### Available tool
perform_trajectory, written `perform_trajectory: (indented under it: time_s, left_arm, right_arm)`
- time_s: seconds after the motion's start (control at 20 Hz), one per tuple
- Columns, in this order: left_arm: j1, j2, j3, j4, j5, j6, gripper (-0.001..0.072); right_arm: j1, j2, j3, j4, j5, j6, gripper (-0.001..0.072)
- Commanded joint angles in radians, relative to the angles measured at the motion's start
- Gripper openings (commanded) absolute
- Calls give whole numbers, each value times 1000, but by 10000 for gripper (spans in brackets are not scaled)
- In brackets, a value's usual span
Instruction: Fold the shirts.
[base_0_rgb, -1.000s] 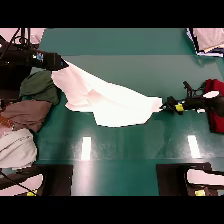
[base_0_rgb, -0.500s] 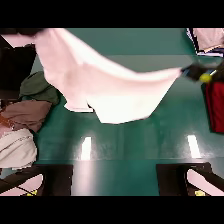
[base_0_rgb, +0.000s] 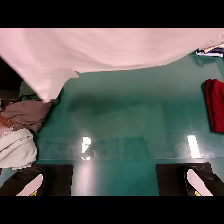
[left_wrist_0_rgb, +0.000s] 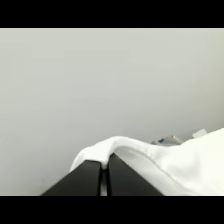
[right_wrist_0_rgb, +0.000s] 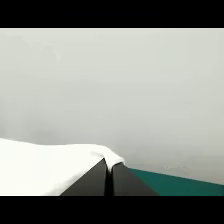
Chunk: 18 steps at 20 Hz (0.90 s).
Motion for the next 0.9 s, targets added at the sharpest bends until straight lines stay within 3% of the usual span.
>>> perform_trajectory:
  time_s: [0.0,0.2,0.4,0.55,0.7,0.85]
  left_arm:
    - [0,58,10,-129,14,1,24]
    - [0,53,-44,-163,-61,3,24]
    - [0,24,-347,-85,-67,-73,24]
    - [0,-127,-516,-82,-116,-76,24]
    - [0,-372,-543,-88,-115,-77,24]
    - [0,-608,-543,-102,-13,-76,25]
  right_arm:
    - [0,-22,165,-133,97,80,14]
    - [0,-103,222,-183,253,143,13]
    - [0,-183,50,-185,372,185,12]
    - [1,-321,-64,-185,502,226,13]
    - [7,-467,-186,-185,489,228,13]
    - [33,-592,-302,-183,326,227,14]
